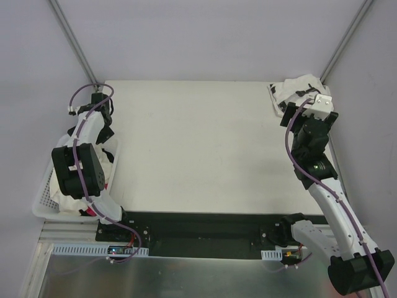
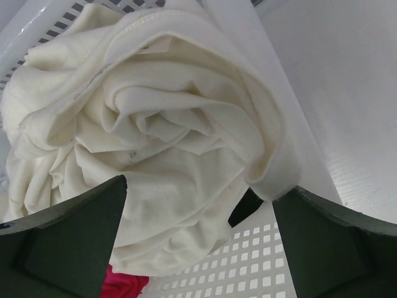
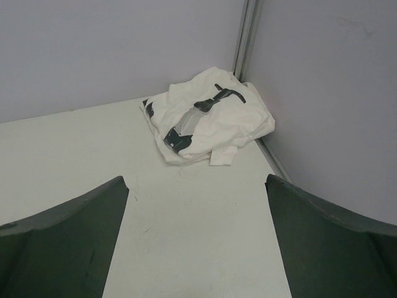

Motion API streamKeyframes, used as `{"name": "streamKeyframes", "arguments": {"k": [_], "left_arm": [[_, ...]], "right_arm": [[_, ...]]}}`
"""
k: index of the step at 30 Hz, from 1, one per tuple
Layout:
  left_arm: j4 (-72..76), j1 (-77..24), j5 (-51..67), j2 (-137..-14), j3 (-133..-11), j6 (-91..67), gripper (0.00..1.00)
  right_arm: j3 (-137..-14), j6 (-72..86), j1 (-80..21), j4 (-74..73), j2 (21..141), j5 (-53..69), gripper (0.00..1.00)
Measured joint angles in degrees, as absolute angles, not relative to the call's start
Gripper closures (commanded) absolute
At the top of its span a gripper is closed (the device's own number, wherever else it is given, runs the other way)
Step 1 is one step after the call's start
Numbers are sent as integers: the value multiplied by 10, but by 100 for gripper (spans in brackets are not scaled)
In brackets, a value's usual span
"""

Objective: Fold and stack the t-shirts
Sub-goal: Grab crumpled tshirt from bin with the left arm

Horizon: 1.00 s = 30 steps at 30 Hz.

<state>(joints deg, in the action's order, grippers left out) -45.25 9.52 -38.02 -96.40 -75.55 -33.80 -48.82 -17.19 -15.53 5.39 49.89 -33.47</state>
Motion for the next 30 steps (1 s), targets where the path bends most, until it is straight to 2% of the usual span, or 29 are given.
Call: {"name": "streamKeyframes", "arguments": {"k": [9, 12, 13, 16, 17, 21, 25, 30], "left_arm": [[-435, 129, -382, -969, -753, -365, 3], [-425, 133, -389, -964, -741, -376, 14], [-423, 133, -389, -963, -738, -381, 25], [-419, 133, -390, -962, -734, -390, 44], [-417, 134, -390, -962, -733, -394, 54], [-409, 136, -390, -962, -732, -402, 80], [-406, 136, -390, -962, -732, -402, 94], [-403, 136, -389, -961, -731, -402, 96]], "right_arm": [[-488, -170, -152, 58, 513, -321, 4], [-488, -167, -151, 59, 518, -309, 4], [-488, -165, -151, 59, 519, -305, 4], [-488, -160, -151, 61, 522, -292, 4], [-488, -157, -151, 62, 522, -289, 4], [-488, -152, -151, 64, 522, -278, 4], [-488, -150, -150, 66, 522, -274, 4], [-488, -146, -150, 66, 522, -263, 4]]}}
